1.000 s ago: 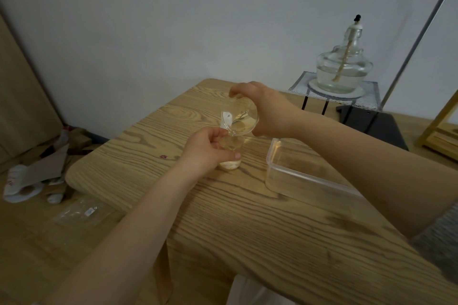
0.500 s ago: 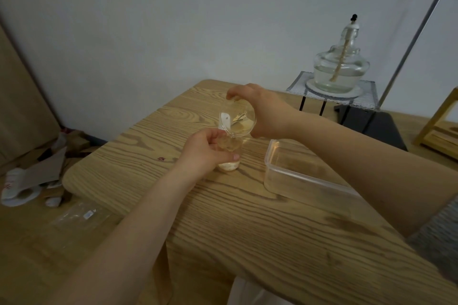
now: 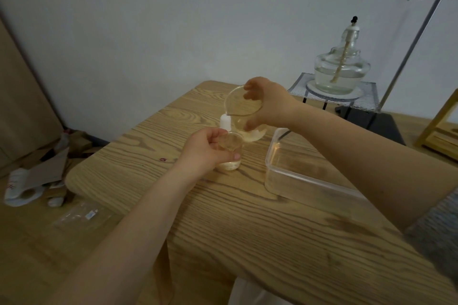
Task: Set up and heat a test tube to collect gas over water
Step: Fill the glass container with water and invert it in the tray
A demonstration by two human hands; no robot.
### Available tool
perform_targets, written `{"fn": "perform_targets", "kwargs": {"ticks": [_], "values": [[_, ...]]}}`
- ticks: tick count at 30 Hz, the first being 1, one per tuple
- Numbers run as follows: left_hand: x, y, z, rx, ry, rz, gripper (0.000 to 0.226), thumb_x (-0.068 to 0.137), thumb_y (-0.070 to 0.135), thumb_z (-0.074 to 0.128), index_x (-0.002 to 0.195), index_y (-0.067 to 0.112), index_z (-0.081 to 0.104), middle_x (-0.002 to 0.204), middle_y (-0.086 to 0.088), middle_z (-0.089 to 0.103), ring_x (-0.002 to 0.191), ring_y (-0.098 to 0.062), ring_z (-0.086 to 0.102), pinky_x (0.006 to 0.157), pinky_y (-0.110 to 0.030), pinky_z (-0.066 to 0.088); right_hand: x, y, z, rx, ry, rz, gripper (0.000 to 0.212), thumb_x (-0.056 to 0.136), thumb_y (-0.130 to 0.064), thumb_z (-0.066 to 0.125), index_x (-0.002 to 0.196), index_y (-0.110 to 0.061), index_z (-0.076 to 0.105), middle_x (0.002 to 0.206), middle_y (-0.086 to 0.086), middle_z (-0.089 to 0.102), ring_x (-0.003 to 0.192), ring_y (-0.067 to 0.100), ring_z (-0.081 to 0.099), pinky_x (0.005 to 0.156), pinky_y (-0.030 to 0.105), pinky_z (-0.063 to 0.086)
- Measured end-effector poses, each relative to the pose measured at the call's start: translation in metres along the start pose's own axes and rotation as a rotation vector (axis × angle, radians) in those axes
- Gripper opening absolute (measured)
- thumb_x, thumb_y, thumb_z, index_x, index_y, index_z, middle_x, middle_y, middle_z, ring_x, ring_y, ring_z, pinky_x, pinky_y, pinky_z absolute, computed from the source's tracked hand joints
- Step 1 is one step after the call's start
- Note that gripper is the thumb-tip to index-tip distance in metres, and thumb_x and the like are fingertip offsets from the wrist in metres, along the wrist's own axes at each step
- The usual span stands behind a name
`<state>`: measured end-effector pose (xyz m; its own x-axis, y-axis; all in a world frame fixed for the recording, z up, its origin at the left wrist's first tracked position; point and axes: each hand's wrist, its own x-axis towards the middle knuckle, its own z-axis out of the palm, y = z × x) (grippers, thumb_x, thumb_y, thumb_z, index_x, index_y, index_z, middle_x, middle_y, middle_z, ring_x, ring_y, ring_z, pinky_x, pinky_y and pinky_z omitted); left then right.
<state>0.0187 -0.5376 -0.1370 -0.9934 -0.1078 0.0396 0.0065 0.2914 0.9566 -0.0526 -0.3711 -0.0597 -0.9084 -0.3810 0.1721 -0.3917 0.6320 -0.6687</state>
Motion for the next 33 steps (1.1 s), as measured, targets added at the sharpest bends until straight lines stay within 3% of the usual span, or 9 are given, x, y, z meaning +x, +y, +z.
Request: {"fn": "perform_targets", "kwargs": {"ticks": [5,8,15,22,25,29,33], "values": [[-0.002,0.001,-0.001,0.011,0.002,0.007,0.065,0.056,0.016,0.089,0.113,0.021,0.059,0.109,0.001,0.067,0.098,-0.012,0.066,0.091,-0.031,0.052,0.001,0.007,0.005,-0.035,-0.025,0.117,0.097,0.055,-0.017,0.091,0.137,-0.012,0.038,0.121,0.002,0.058,0.108,0.018,0.057,0.092,0.035,0.050],[-0.004,0.002,-0.001,0.009,-0.005,0.004,0.065,0.056,0.014,0.089,0.113,0.019,0.059,0.107,0.001,0.067,0.096,-0.012,0.066,0.087,-0.029,0.052,0.001,0.009,0.008,-0.093,-0.041,0.116,0.105,0.057,-0.020,0.090,0.145,-0.016,0.031,0.120,0.002,0.057,0.108,0.019,0.058,0.090,0.033,0.050],[-0.010,0.012,-0.001,0.011,-0.031,0.015,0.067,0.060,0.012,0.087,0.120,0.015,0.058,0.109,0.003,0.067,0.094,-0.006,0.065,0.074,-0.016,0.048,0.000,0.014,0.011,-0.169,-0.047,0.166,0.101,0.051,-0.029,0.091,0.136,-0.015,0.040,0.114,0.001,0.057,0.106,0.022,0.059,0.089,0.043,0.053],[-0.010,0.017,-0.001,0.027,-0.041,0.038,0.067,0.056,0.016,0.089,0.117,0.016,0.060,0.110,0.002,0.068,0.098,-0.010,0.066,0.089,-0.029,0.052,-0.005,0.014,0.008,-0.167,-0.091,0.188,0.107,0.058,-0.030,0.089,0.145,-0.012,0.029,0.133,0.008,0.051,0.118,0.024,0.055,0.096,0.043,0.049],[-0.013,0.025,-0.001,0.016,-0.038,0.058,0.064,0.059,0.013,0.087,0.116,0.014,0.060,0.109,0.002,0.068,0.097,-0.008,0.066,0.084,-0.024,0.052,-0.010,0.011,0.000,-0.120,-0.079,0.181,0.110,0.061,-0.030,0.088,0.149,-0.011,0.023,0.142,0.011,0.045,0.127,0.023,0.049,0.104,0.039,0.043],[-0.016,0.038,0.002,-0.023,-0.037,0.091,0.062,0.061,0.007,0.085,0.117,0.011,0.060,0.105,0.002,0.069,0.094,-0.007,0.066,0.083,-0.023,0.052,-0.025,0.008,-0.021,-0.135,-0.061,0.165,0.105,0.065,-0.027,0.087,0.148,-0.013,0.023,0.139,0.007,0.046,0.124,0.023,0.049,0.104,0.039,0.043],[-0.012,0.047,0.009,-0.027,-0.036,0.105,0.058,0.057,0.006,0.087,0.108,0.016,0.061,0.107,-0.002,0.069,0.099,-0.014,0.067,0.094,-0.035,0.051,-0.045,0.013,-0.035,-0.209,-0.107,0.153,0.086,0.073,-0.026,0.081,0.144,-0.014,0.034,0.128,0.003,0.055,0.112,0.020,0.056,0.098,0.035,0.048]]}}
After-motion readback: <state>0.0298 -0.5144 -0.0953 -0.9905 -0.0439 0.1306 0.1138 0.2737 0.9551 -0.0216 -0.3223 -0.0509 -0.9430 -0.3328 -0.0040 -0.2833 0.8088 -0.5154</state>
